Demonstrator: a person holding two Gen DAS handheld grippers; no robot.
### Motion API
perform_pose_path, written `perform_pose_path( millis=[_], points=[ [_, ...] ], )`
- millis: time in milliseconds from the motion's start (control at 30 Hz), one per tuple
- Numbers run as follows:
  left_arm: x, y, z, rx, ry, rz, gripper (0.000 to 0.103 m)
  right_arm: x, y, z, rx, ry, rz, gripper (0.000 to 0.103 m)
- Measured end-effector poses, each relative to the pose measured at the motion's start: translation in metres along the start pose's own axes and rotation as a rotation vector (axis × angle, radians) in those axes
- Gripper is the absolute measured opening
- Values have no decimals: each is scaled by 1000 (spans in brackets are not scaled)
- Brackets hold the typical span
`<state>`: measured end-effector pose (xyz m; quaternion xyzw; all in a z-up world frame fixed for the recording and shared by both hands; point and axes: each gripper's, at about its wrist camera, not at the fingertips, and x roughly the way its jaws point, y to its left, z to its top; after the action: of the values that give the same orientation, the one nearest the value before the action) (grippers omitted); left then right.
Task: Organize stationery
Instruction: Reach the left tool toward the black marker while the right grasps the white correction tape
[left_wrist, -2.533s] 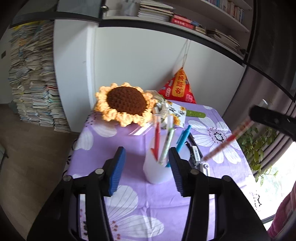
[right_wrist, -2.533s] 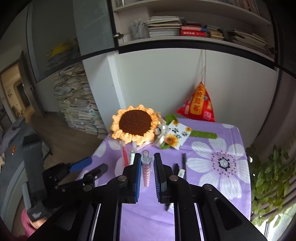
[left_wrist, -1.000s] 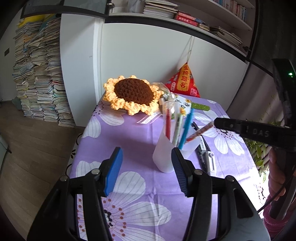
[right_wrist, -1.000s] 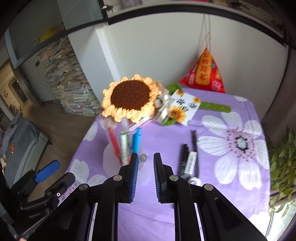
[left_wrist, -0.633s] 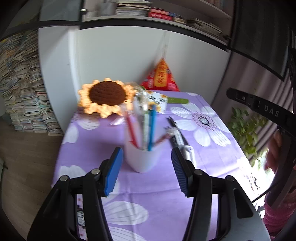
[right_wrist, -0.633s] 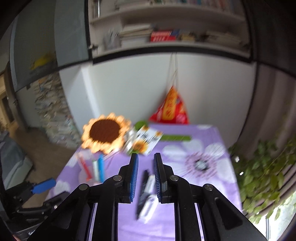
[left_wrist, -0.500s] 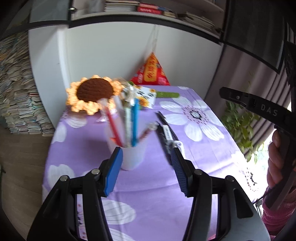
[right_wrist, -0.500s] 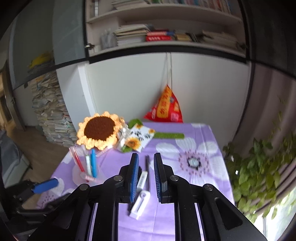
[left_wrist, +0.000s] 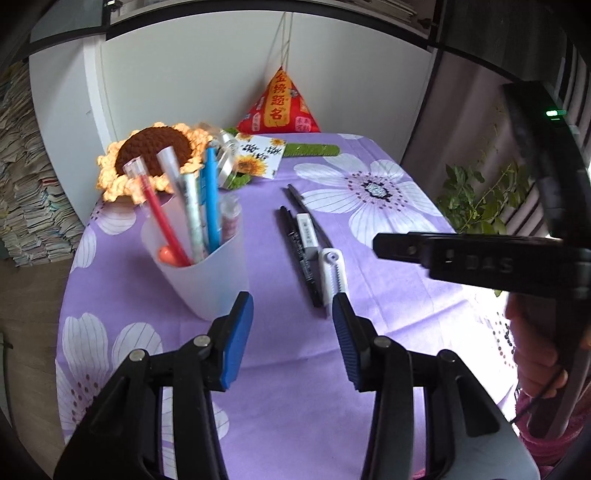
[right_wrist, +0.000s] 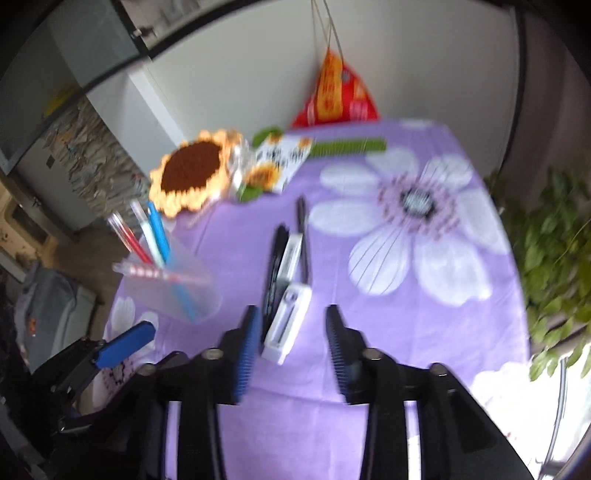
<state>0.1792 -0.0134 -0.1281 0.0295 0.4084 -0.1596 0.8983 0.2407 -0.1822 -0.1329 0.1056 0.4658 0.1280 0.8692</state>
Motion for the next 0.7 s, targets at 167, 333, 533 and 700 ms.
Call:
perform_pose_path(
  millis=[167, 333, 533, 700],
  points=[
    [-3, 11, -7, -14, 9, 18, 41, 33, 3, 3, 33, 87, -35, 39],
    [-5, 17, -9, -16, 3, 16, 41, 58, 1, 8, 94, 140, -63, 39],
    [0, 21, -10, -13, 8, -2, 41, 71, 2, 20, 128, 154, -105, 39],
    [1, 25, -12, -19, 12, -7, 41, 87, 5, 23, 149, 195, -132, 39]
  ],
)
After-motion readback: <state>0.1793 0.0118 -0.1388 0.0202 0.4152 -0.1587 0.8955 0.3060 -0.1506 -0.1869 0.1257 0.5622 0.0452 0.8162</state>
